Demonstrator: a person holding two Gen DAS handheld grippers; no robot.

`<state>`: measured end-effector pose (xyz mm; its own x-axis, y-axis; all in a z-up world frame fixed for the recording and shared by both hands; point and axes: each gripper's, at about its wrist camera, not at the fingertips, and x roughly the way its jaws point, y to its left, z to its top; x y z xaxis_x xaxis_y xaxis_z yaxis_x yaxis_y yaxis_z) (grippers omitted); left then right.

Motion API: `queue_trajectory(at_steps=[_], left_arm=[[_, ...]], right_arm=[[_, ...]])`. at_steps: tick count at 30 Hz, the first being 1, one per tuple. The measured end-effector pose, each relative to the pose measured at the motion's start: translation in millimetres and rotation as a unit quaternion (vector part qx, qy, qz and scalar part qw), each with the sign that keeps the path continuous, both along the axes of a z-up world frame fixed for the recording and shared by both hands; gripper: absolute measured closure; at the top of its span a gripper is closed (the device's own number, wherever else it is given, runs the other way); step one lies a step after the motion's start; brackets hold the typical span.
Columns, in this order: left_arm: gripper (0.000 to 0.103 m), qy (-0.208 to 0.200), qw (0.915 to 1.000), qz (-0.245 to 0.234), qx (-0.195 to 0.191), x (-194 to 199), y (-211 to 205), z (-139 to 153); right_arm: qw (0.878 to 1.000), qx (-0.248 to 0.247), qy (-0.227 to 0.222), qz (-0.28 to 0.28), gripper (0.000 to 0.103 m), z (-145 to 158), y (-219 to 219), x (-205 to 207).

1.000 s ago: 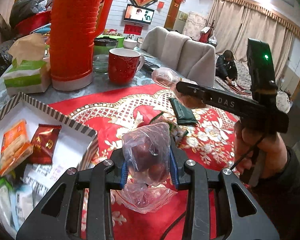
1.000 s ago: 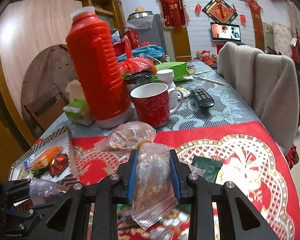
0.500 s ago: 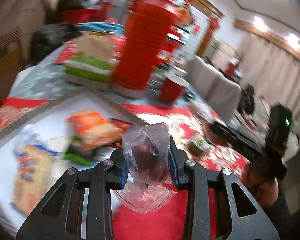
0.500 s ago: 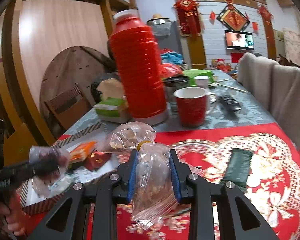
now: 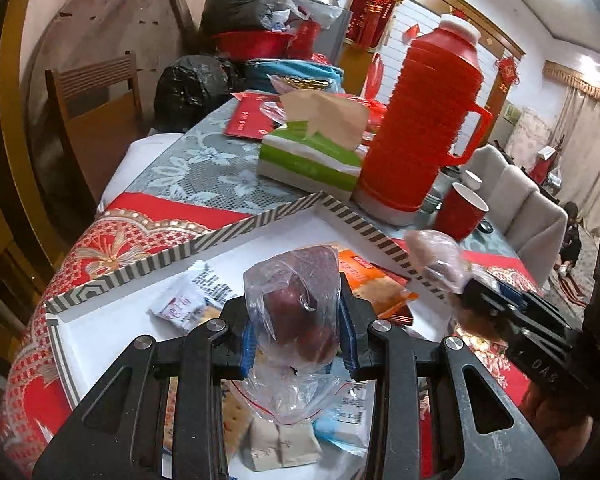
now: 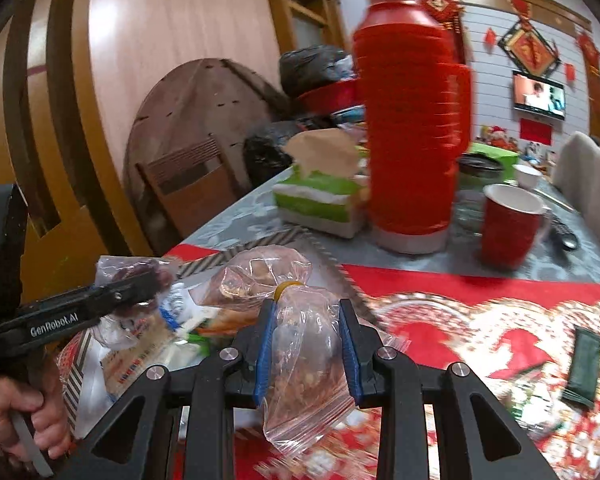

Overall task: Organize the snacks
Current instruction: 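Carry clear bag of dark red dates with left tool while right carries brown-snack bag into tray, open both, then grasp green-labelled cookie packet with left tool while right tool grasps dark green packet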

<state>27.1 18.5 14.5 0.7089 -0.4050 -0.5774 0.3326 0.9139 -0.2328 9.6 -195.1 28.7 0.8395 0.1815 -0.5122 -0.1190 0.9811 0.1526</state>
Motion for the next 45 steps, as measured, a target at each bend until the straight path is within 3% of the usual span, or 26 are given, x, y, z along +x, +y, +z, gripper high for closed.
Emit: queue_trajectory(at_steps=[12,19,27,32,40,45], left_arm=[[0.071,0.008,0.9989,0.007,0.046,4.9,-11.3,-11.8],[0.071,0.018,0.9985,0.009,0.051,6.6,-13.3,-14.9],[0.058,0.013,0.9987,0.017,0.045,5.3,-11.0,-11.9],[0.039,-0.006,0.9994,0.02,0.027,-0.3,-7.2,-3.2],[0.038,-0.027,0.999,0.035,-0.008,-5.9,2.6,5.2],[0.035,-0.055,0.9983,0.001,-0.02,-20.7,-15.9,11.8]], right_arm=[[1.0,-0.011,0.003,-0.003,0.074,-8.0,35.5,32.1],[1.0,0.006,0.002,0.014,0.073,-16.9,34.4,34.8],[0.999,0.037,-0.016,0.014,0.057,-11.9,28.7,25.9],[0.998,0.042,-0.042,0.001,0.053,0.9,21.3,14.7],[0.998,0.019,-0.035,-0.044,0.052,9.2,-14.7,-6.3],[0.996,-0.017,-0.027,-0.082,0.052,2.2,-63.9,-38.8]])
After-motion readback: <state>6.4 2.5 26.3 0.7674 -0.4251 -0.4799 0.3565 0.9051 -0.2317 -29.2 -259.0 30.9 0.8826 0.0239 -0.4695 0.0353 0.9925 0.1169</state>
